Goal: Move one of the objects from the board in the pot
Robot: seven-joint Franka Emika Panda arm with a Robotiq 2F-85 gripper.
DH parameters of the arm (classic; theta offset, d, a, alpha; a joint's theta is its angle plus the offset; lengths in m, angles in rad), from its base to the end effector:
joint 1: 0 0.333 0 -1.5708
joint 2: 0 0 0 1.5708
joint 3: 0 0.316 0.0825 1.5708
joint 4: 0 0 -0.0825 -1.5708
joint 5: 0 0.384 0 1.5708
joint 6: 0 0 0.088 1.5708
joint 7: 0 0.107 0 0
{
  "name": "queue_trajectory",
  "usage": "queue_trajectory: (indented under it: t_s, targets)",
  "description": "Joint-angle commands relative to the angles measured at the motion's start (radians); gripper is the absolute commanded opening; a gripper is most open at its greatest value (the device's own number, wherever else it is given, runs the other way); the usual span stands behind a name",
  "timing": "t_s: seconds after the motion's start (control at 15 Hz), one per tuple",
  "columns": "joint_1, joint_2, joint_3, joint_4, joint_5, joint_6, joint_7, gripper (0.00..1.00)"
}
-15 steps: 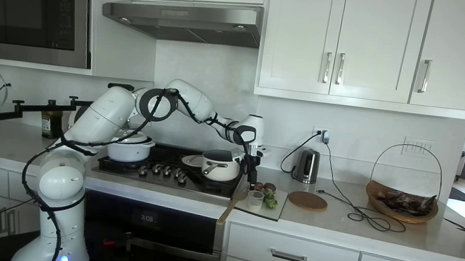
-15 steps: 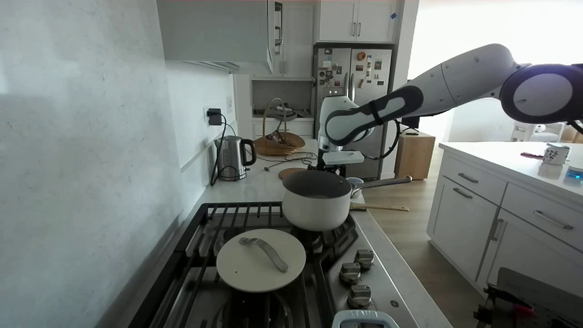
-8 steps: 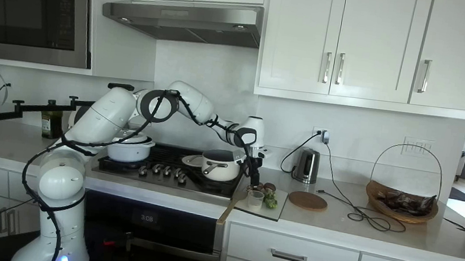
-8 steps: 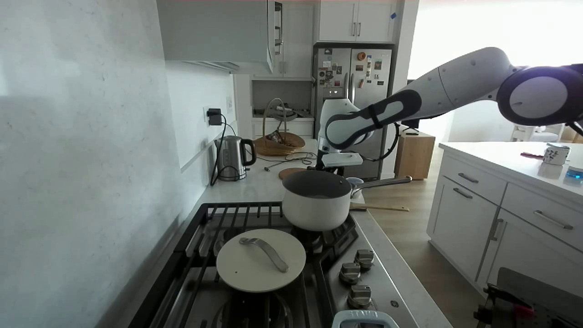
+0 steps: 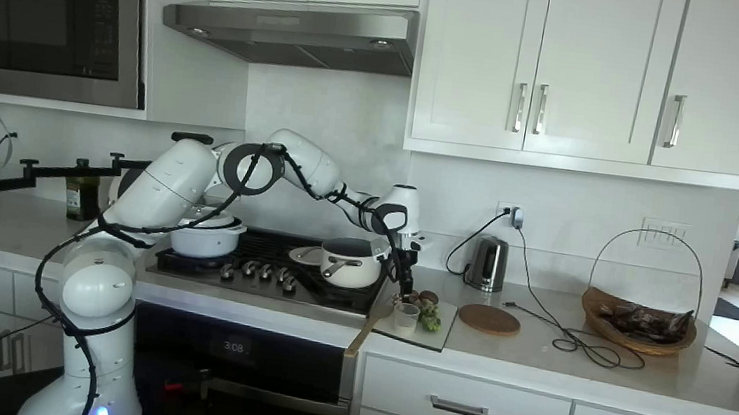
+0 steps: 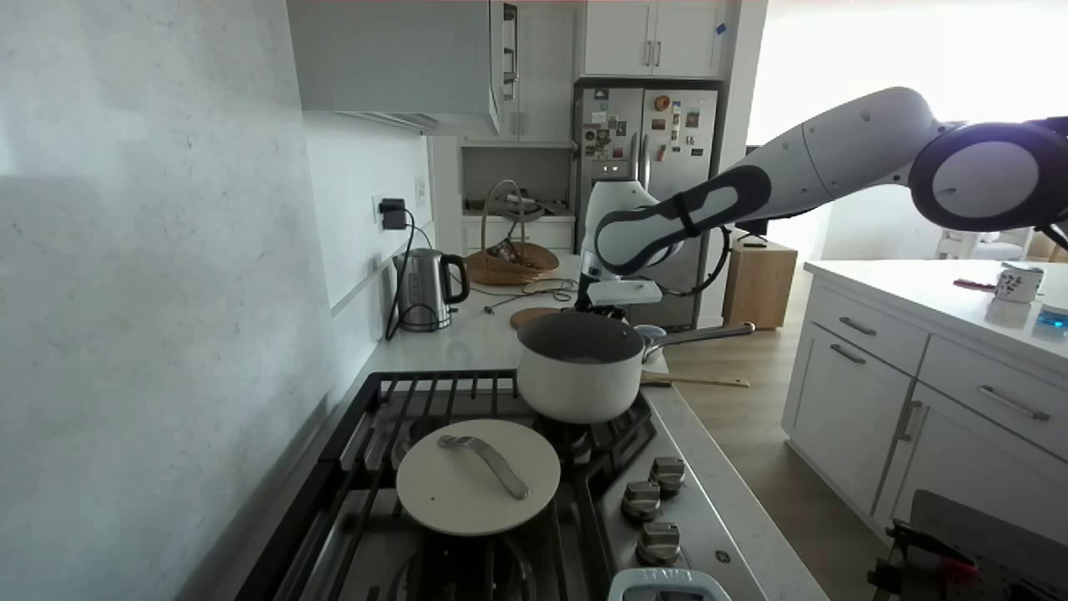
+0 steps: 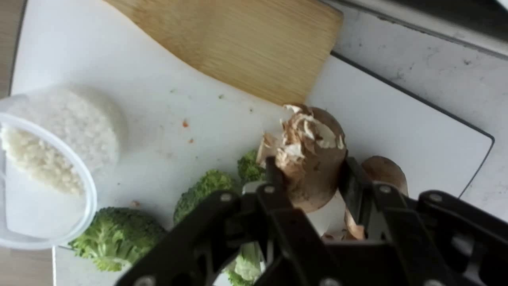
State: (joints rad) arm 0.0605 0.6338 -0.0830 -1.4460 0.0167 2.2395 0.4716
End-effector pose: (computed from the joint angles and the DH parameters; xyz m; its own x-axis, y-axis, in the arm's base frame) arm 0.7330 -0.0042 0.3332 0.8726 -0.4618 0.1590 -0.4613 -0.8862 -0.0424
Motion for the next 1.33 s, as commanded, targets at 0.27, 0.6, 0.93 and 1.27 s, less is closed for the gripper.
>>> queue_trajectory:
  t_s: [0.27, 0.6, 0.93, 1.27]
  targets:
    - [0.006, -0.012, -0.005, 0.01, -0.003, 0.004, -0.012, 0.36]
    - [0.007, -0.046, -0.001, -0.002, 0.0, -0.005, -0.018, 0.33]
    - [0.01, -0.109, 0.002, -0.013, -0.004, -0.013, -0.031, 0.33]
    - [0.018, -0.174, 0.003, -0.022, -0.013, -0.011, -0.032, 0.32]
